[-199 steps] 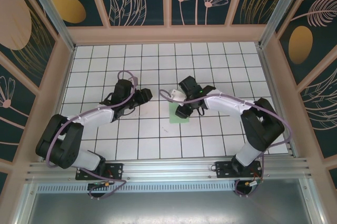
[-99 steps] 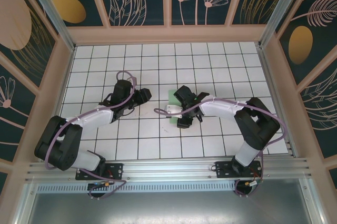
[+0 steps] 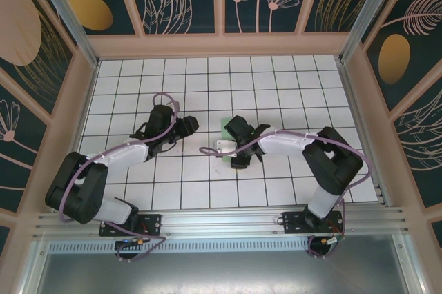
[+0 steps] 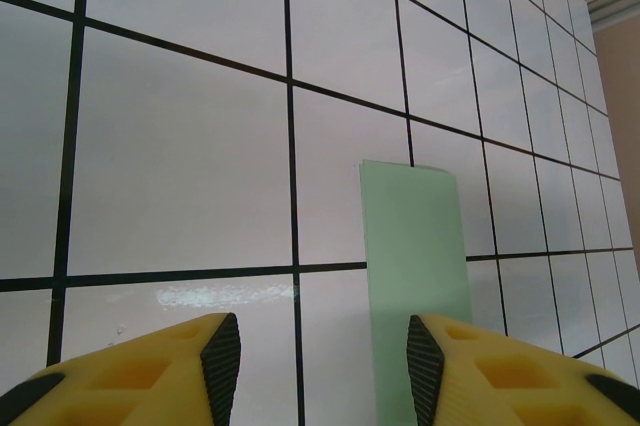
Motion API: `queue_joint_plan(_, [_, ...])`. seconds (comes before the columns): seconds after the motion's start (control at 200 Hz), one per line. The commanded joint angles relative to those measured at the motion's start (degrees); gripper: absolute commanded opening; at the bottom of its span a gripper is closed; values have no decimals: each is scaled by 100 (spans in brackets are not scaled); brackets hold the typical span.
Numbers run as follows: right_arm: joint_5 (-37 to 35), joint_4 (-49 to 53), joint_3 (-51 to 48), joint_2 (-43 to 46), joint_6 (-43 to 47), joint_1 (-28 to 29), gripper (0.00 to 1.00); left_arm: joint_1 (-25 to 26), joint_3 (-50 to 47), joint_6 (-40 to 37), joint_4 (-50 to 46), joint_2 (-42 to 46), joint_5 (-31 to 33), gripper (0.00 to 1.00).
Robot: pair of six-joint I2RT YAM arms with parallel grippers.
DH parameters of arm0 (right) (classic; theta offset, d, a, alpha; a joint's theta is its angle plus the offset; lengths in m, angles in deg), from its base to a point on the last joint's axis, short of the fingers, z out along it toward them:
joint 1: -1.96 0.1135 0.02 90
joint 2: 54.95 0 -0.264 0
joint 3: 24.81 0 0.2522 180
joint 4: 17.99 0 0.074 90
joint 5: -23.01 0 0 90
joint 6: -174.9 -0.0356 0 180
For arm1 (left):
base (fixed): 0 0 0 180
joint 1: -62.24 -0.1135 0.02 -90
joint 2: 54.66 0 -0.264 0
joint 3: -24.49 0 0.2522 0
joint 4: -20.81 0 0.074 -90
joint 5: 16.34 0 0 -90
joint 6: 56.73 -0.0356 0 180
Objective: Fold a paper plane with a square sheet of paper (pick it up from the middle)
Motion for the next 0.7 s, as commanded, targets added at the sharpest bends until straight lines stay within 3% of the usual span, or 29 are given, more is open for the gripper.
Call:
queue_joint_plan(0.0, [-463,-256,-123,-131,51,23,49,-15,-73,-131,-27,83,39,51])
queue_joint_plan(0.255, [-687,-486,-251,-38,7,24,41,-21,-31,-118,-18,19,-12,51])
queue_joint_plan(0.49, [-663,-719,-377,170,-166,24,24,-14,-17,-104,5,-25,-45,51])
queue_joint_plan(0.54, [-631,-697,-358,195,-176,15,17,-14,-12,-94,16,-29,-48,51])
queue_joint_plan(0.696, [-688,-710,-332,241,-254,6,10,-14,7,-87,27,-49,-76,52])
